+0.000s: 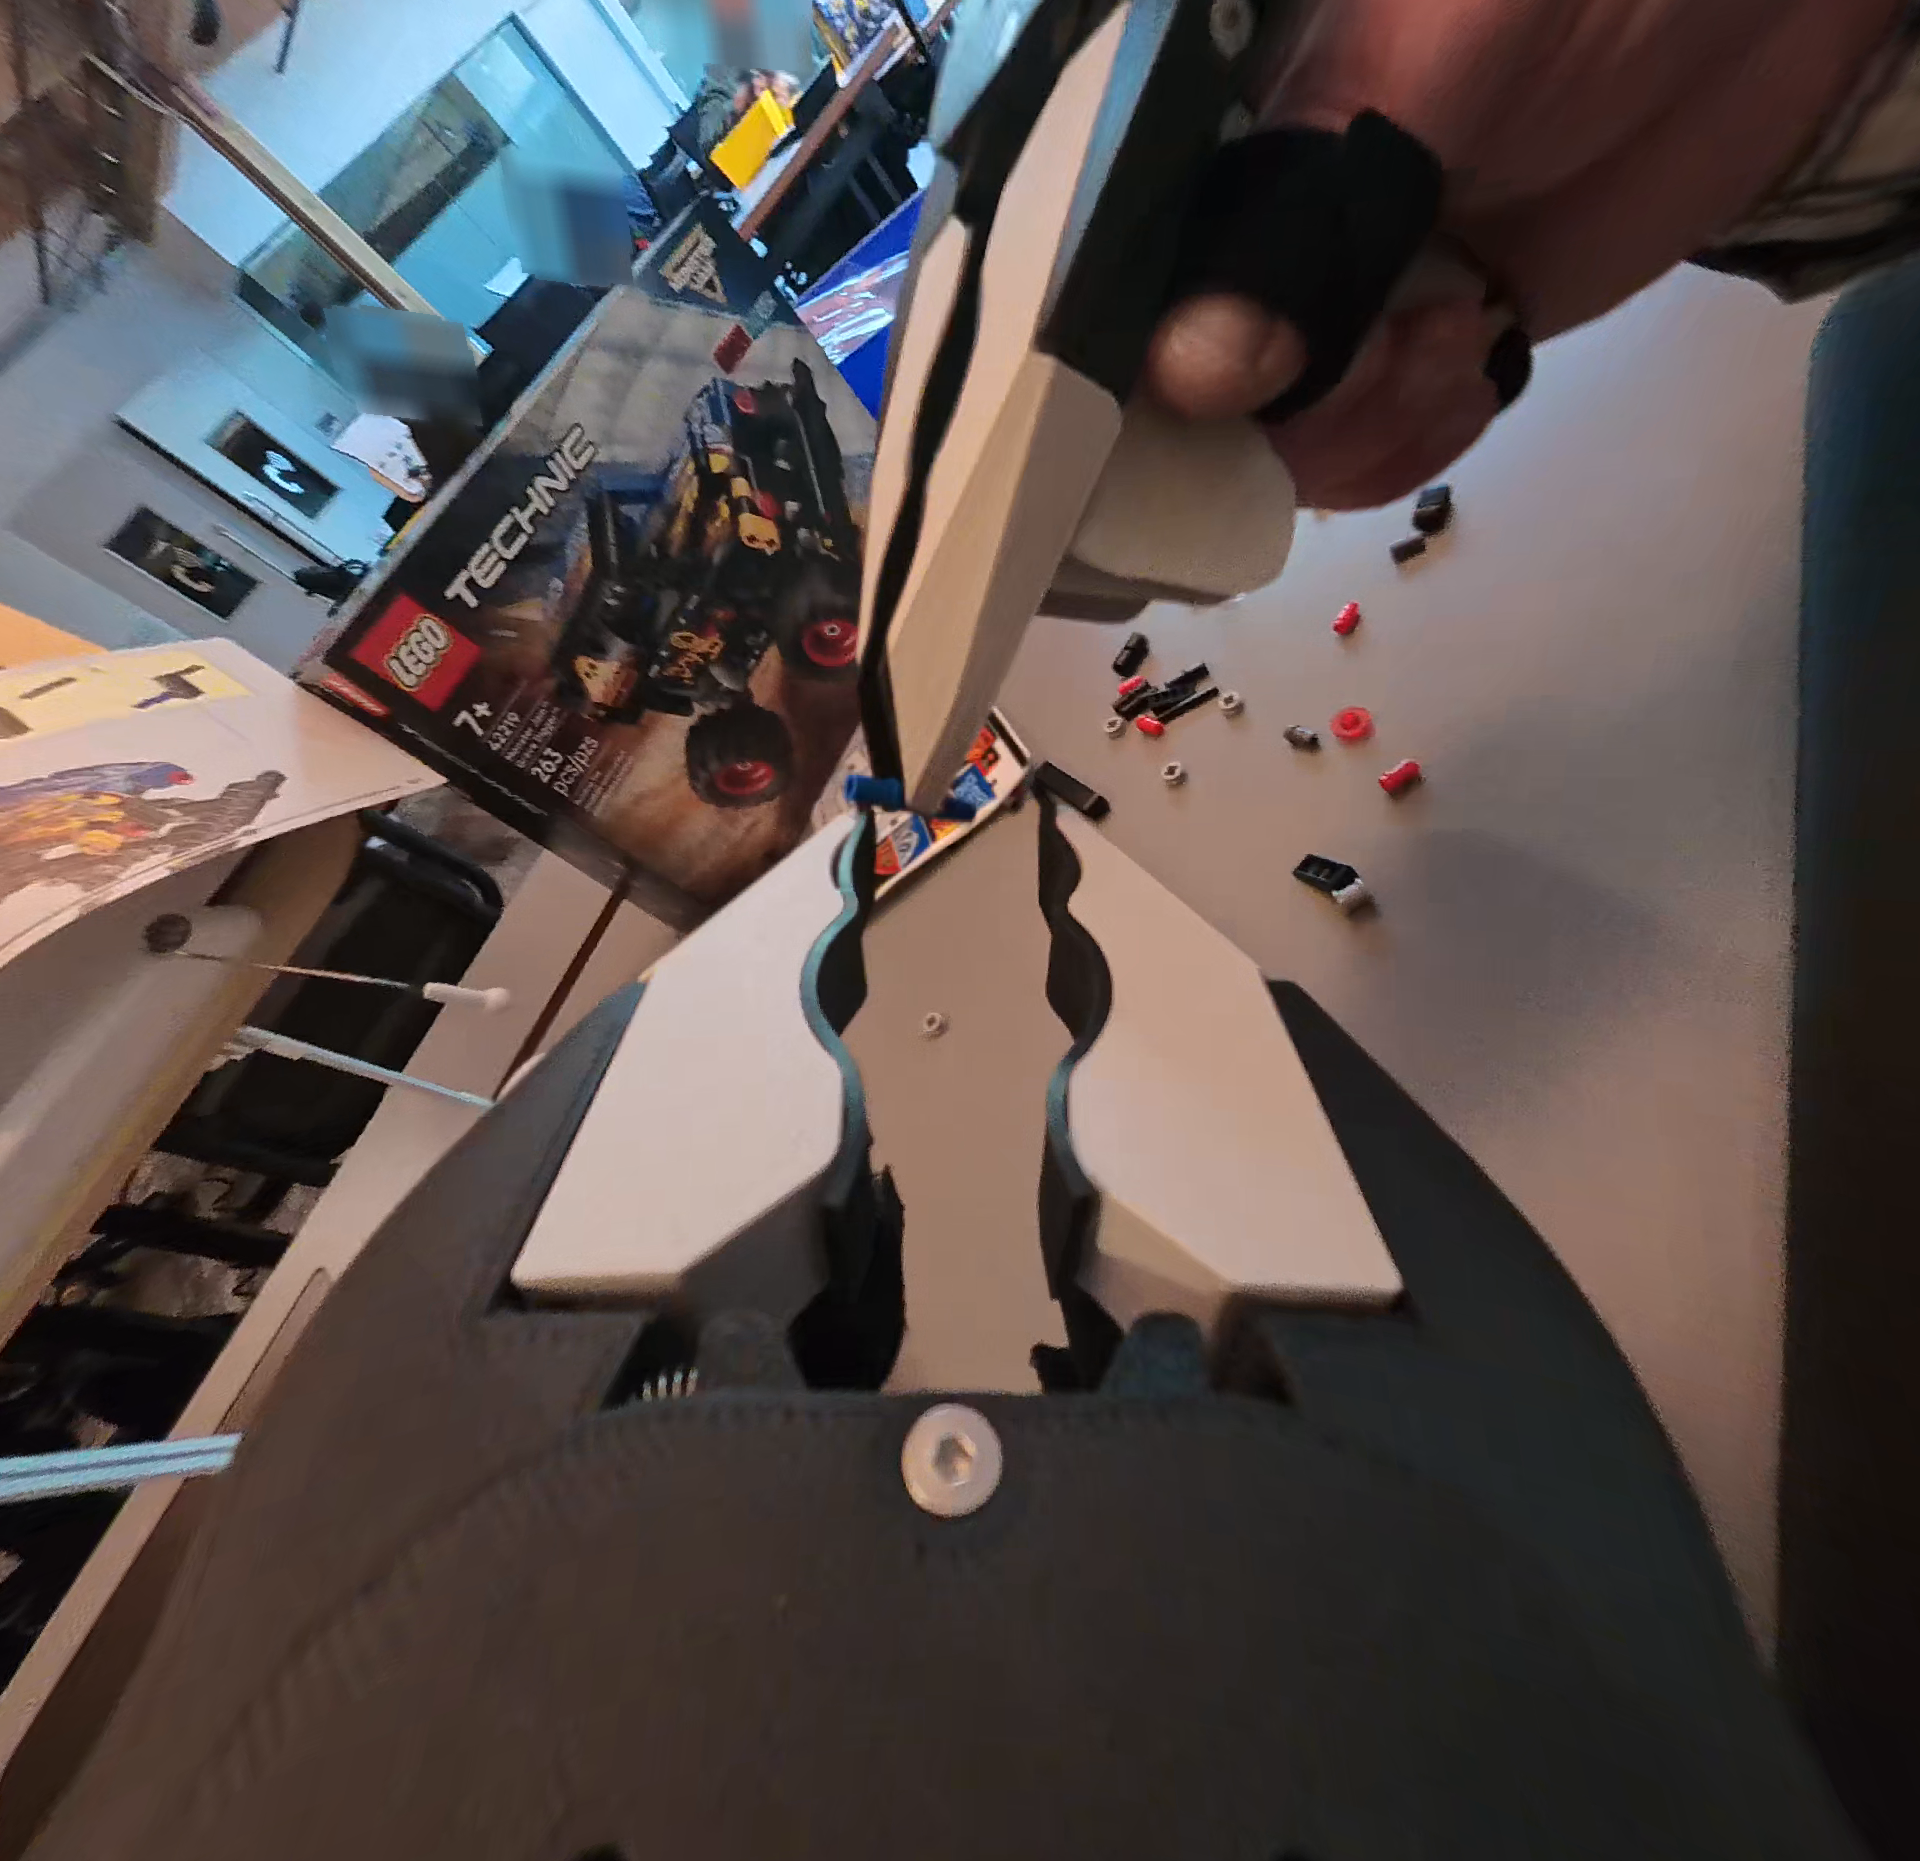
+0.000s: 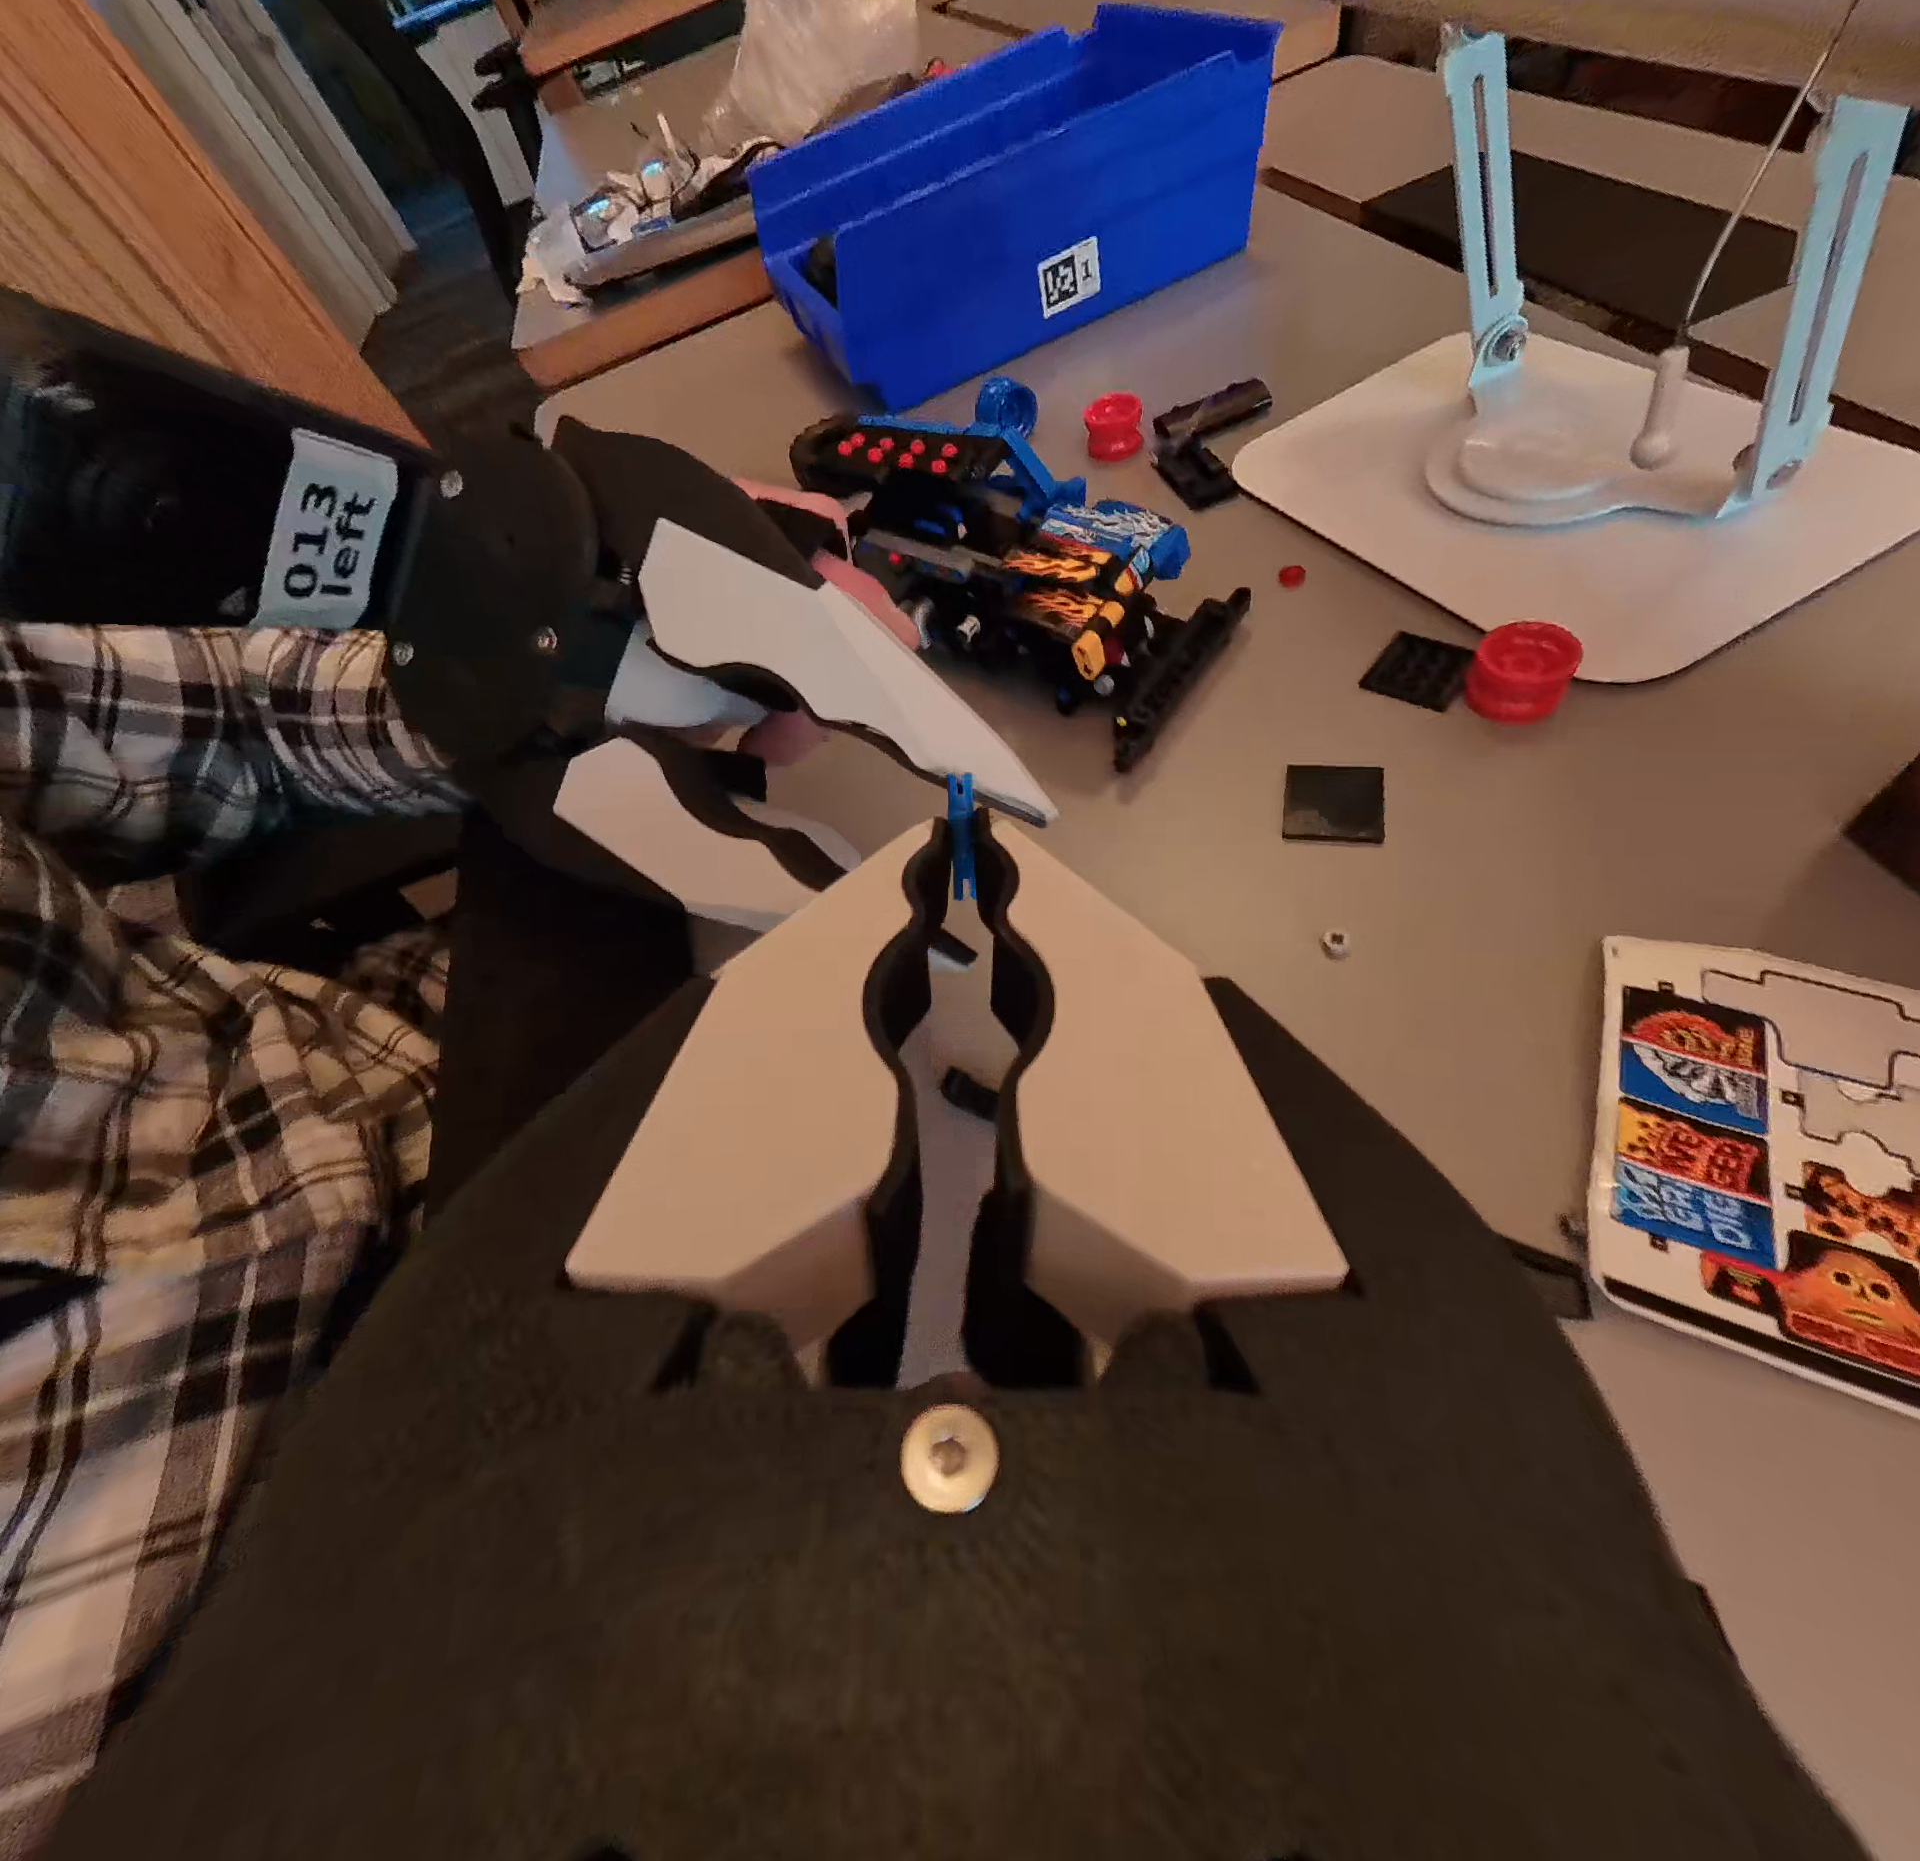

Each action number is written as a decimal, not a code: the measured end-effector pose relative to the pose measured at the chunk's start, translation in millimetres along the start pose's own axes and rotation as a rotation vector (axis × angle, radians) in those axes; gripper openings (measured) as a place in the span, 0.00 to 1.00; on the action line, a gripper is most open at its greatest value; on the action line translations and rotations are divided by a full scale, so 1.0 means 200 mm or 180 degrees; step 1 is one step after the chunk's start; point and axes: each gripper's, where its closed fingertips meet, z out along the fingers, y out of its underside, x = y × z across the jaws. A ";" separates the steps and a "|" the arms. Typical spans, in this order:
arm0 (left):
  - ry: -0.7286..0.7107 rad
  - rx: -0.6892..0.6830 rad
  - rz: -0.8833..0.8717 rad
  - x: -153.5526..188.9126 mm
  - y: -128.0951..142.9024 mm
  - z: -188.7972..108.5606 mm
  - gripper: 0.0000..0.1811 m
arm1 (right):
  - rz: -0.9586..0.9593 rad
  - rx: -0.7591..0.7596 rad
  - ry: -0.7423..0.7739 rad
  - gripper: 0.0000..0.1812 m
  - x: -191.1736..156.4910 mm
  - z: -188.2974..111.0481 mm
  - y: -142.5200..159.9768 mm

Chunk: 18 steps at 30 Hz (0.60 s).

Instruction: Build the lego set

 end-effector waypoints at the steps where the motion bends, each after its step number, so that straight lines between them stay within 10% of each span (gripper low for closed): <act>1: -0.0047 0.0009 -0.0002 -0.01 0.00 0.00 0.16 | 0.0014 0.0035 0.0024 0.01 0.00 0.02 -0.01; 18: -0.0440 0.0135 -0.0043 -0.12 -0.05 -0.08 0.05 | 0.0607 0.0976 -0.0437 0.01 -0.03 0.06 -0.11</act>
